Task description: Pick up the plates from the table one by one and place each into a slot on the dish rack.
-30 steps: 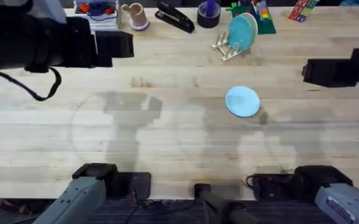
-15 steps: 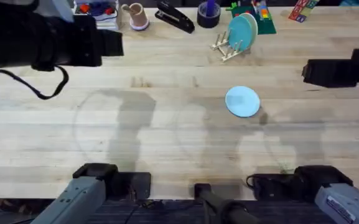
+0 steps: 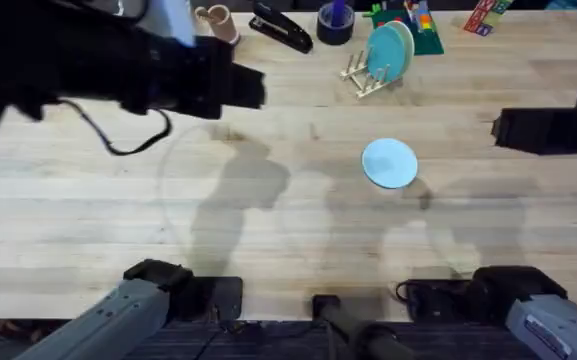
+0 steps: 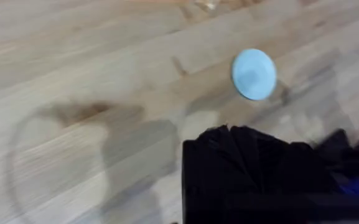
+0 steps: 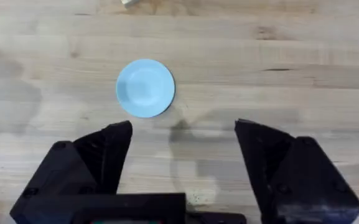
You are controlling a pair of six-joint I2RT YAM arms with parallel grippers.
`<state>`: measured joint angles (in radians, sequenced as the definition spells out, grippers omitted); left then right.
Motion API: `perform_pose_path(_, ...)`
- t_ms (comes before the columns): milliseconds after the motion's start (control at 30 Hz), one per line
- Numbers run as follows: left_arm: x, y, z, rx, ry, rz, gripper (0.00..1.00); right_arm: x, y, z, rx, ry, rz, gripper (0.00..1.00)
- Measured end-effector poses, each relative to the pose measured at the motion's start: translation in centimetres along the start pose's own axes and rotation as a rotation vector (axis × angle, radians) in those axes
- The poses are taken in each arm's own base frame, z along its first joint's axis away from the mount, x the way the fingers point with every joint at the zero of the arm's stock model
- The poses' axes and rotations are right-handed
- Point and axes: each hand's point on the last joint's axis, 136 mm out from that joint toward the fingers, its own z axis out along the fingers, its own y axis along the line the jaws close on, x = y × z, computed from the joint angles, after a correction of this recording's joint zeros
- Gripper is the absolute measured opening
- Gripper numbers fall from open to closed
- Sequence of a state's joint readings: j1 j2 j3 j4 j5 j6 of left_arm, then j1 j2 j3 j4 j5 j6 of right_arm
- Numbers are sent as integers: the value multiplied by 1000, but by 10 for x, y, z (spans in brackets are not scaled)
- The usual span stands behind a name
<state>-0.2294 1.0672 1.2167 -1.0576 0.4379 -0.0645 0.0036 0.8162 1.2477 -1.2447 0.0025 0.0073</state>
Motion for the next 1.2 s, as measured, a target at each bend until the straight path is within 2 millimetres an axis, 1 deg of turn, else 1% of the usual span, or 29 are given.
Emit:
perform_pose_path(100, -3, -14, 14, 93, 32, 4, 42, -4, 0, -6, 0, -15, 0, 995)
perform_pose_path(267, -10, -30, 35, 186, 56, -7, 43, -3, 0, -7, 0, -15, -1, 994)
perform_pose_path(467, -10, -48, 60, 275, 118, -27, 43, -3, 0, -7, 0, -14, 0, 995)
perform_pose_path(533, -14, -56, 67, 308, 115, -21, 43, -3, 0, -7, 0, -14, 0, 995)
perform_pose_path(633, -26, -72, 76, 369, 64, -2, 43, -3, 0, -7, 0, -14, 0, 995)
perform_pose_path(700, -26, -79, 82, 408, 43, -5, 43, -3, 0, -7, 0, -14, 0, 995)
perform_pose_path(900, -3, -92, 111, 503, 49, -57, 42, -3, 0, -7, 0, -14, 0, 995)
perform_pose_path(1033, 7, -99, 123, 542, 46, -92, 41, -3, 0, -7, 0, -14, 0, 993)
perform_pose_path(1200, 20, -102, 132, 570, 66, -143, 41, -3, 0, -7, 0, -14, -1, 994)
